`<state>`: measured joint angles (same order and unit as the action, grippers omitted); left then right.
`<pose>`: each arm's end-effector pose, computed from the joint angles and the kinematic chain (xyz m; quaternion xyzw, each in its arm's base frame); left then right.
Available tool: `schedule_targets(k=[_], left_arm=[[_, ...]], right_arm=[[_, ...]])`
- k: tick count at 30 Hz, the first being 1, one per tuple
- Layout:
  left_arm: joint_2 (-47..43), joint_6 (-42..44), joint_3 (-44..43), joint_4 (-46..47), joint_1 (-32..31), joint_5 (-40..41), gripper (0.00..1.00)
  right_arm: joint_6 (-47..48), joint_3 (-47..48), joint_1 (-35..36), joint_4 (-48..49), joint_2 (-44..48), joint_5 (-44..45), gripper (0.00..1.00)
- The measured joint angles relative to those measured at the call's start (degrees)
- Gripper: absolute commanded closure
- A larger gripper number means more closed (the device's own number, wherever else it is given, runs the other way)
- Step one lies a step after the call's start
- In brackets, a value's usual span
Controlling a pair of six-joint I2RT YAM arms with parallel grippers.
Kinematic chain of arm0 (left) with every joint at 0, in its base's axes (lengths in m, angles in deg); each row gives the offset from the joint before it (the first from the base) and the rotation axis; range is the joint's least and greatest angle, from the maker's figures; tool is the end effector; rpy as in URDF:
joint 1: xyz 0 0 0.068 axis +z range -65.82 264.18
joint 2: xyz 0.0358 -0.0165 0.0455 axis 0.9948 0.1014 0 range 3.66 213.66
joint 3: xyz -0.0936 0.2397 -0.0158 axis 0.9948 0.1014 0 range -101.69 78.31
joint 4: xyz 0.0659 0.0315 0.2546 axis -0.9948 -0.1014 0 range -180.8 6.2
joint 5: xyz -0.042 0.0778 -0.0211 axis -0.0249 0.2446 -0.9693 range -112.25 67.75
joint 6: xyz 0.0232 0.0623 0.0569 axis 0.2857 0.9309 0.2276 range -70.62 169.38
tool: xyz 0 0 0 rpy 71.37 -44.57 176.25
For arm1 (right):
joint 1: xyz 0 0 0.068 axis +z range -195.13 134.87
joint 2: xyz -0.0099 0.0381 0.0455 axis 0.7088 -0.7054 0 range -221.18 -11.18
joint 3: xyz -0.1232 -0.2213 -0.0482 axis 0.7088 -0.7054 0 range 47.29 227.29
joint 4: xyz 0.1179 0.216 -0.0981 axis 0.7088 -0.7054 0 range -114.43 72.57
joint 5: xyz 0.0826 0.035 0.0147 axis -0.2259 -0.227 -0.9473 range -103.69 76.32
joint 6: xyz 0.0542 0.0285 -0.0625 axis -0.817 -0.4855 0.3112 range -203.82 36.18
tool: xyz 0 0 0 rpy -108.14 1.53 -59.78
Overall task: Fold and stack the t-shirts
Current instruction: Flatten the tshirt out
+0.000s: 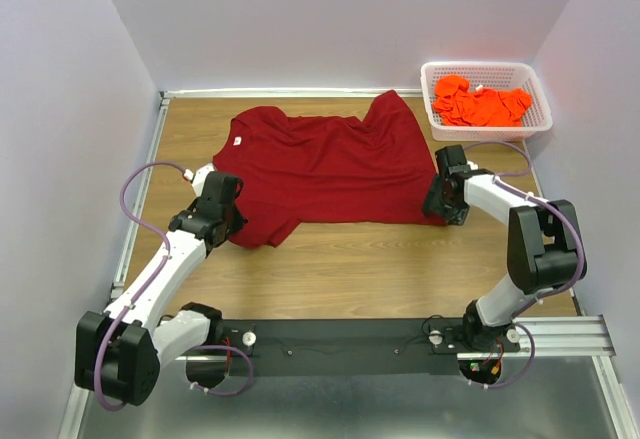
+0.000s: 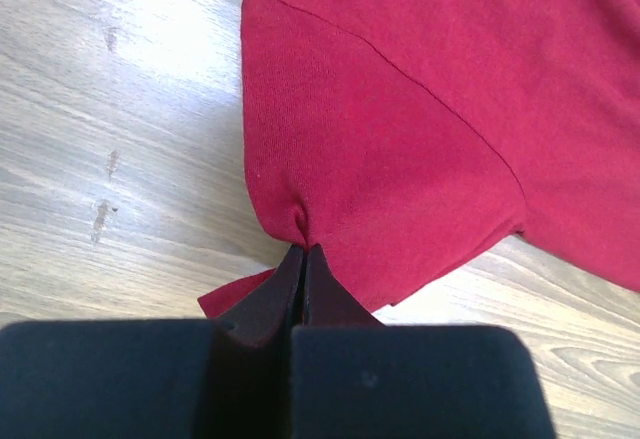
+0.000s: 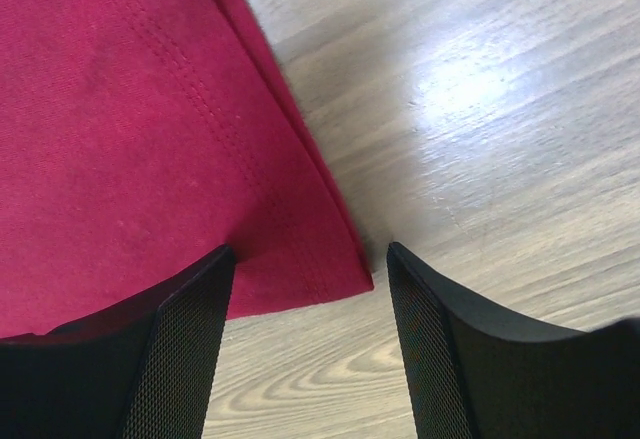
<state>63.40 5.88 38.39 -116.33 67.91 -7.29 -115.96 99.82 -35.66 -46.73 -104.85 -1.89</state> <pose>0.2361 -0.0480 0.1824 -0.2617 0.9022 -0.0526 0.3388 0.3112 0.0360 0.1018 0.2097 0.9577 -0.0346 0.1939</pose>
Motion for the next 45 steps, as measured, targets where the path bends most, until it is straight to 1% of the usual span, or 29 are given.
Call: schedule_targets(k=[2,4,5,8,9,11,12,13,17,19,22,24,26,30,33,35,37,40,42,45], left_arm=[[-0.22,0.20,0.00,0.00,0.00,-0.15,1.00],[-0.42,0.50,0.00,0.00,0.00,-0.28,1.00],[-0.48,0.59,0.00,0.02,0.00,-0.33,1.00],[-0.61,0.70,0.00,0.02,0.00,-0.48,1.00],[-0.61,0.74,0.00,0.02,0.00,-0.48,1.00],[-0.70,0.79,0.00,-0.04,0.00,-0.46,1.00],[-0.83,0.81,0.00,-0.13,0.00,-0.44,1.00],[-1.07,0.79,0.00,-0.20,0.00,-0.35,1.00],[-2.69,0.74,-0.98,-1.09,0.00,1.18,1.00],[-3.02,0.72,-2.69,-1.77,0.02,2.21,1.00],[-3.10,1.11,-8.52,-3.32,0.13,4.74,1.00],[-3.10,2.32,-14.29,-3.30,0.26,6.78,1.00],[-3.13,3.76,-20.20,-3.63,0.50,9.68,1.00],[-3.45,7.67,-35.06,-3.17,0.57,17.07,1.00],[-5.64,10.23,-42.05,-3.06,0.55,21.35,1.00],[-8.90,12.50,-44.15,-2.38,0.50,24.04,1.00],[-12.90,14.56,-44.24,-1.27,0.50,25.62,1.00],[-19.63,19.82,-44.22,1.51,0.39,26.91,1.00],[-22.88,22.53,-45.22,3.17,0.39,27.02,1.00],[-24.81,27.63,-48.54,6.88,0.39,26.80,1.00]], right_arm=[[-0.22,0.20,0.37,0.04,-0.24,0.17,0.30],[-0.70,0.33,0.79,0.09,-0.46,0.48,0.37],[-0.94,0.44,1.07,0.17,-0.55,0.61,0.44],[-1.55,0.48,1.73,0.74,-0.79,0.76,0.58],[-1.79,0.52,1.95,0.90,-0.81,0.79,0.70],[-2.25,0.55,2.23,1.38,-0.83,0.66,0.85],[-2.69,0.55,2.23,1.73,-0.83,0.57,0.97],[-2.71,0.50,2.25,1.86,-0.76,0.50,0.99],[-3.30,-0.50,2.51,2.16,0.66,0.44,1.00],[-3.30,-0.79,2.51,0.31,2.03,0.42,0.99],[-2.93,0.63,2.54,-2.12,5.09,0.44,0.99],[-2.47,4.04,2.54,-3.65,7.41,0.46,1.00],[-1.49,9.51,2.54,-4.94,9.18,0.66,0.99],[1.03,19.65,2.58,-4.52,13.81,1.09,0.99],[3.82,24.30,2.75,-4.07,20.09,1.25,1.00],[5.62,25.66,2.97,-3.76,24.41,1.05,0.99],[7.54,26.73,3.30,-3.61,30.32,0.11,0.99],[10.23,28.50,3.61,-3.39,37.57,-2.71,1.00],[11.58,30.01,3.72,-3.39,40.85,-4.61,0.99],[14.08,33.79,3.76,-3.26,44.37,-7.89,0.99]])
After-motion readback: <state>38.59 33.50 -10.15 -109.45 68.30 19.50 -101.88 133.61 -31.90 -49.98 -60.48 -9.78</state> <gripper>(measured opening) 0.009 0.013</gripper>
